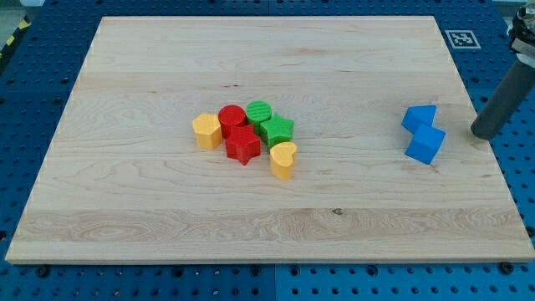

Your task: Move the cube below the heart

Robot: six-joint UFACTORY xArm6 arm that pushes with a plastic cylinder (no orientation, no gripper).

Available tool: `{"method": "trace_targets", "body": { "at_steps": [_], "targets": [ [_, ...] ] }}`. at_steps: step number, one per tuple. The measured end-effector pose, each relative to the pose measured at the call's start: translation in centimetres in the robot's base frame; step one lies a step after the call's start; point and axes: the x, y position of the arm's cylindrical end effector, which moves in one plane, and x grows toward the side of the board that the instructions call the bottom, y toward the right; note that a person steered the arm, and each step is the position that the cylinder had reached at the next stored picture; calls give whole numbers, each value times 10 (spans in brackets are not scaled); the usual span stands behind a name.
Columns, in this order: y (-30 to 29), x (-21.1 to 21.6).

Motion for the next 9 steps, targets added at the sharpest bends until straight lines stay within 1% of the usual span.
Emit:
{"method": "trace_targets", "body": {
  "at_steps": [1, 3, 4, 5, 7, 9],
  "targets": [
    [-1, 0],
    [-71, 0],
    [-94, 5],
    [-97, 27],
    [-97, 43],
    [-97, 50]
  ]
}}
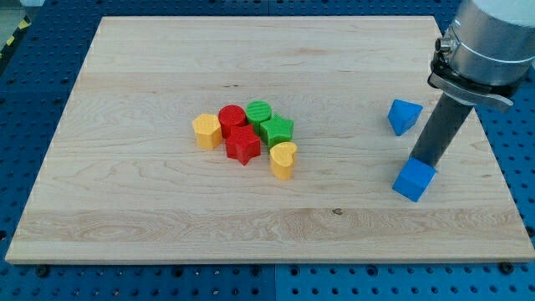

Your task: Move the cube below the heart

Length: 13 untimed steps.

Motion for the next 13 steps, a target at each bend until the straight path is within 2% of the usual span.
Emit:
{"method": "trace_targets", "body": {
  "at_steps": [4, 9, 12, 13],
  "targets": [
    [21, 2],
    [4, 20],
    [-18, 41],
    [-29, 68]
  ]
}}
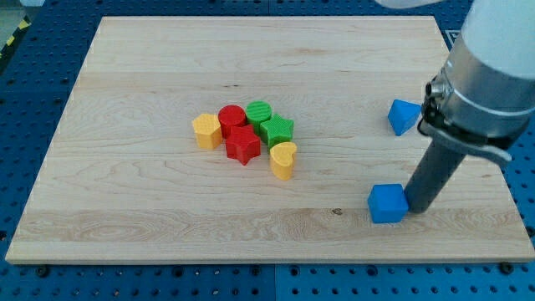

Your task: Move the cube below the heart

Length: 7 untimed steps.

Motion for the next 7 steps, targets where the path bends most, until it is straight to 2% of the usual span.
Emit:
{"method": "trace_targets", "body": {
  "at_steps": [2, 6, 7],
  "targets": [
    [-13, 9],
    [-111, 16],
    [-112, 16]
  ]
}}
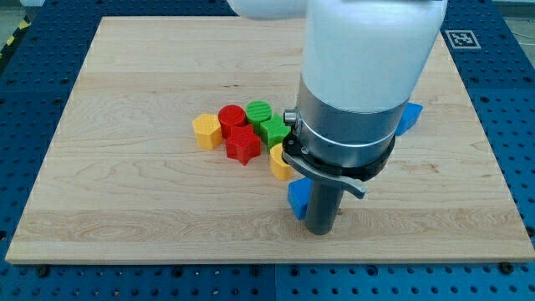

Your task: Move the cube below the heart

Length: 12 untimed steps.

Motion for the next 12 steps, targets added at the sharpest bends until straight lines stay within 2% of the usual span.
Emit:
{"method": "trace_targets", "body": {
  "at_steps": [3, 5, 7, 8, 11, 12],
  "targets": [
    [-13, 0],
    [6, 8],
    [17, 4],
    [17, -13],
    [-8, -20],
    [11, -20]
  ]
}}
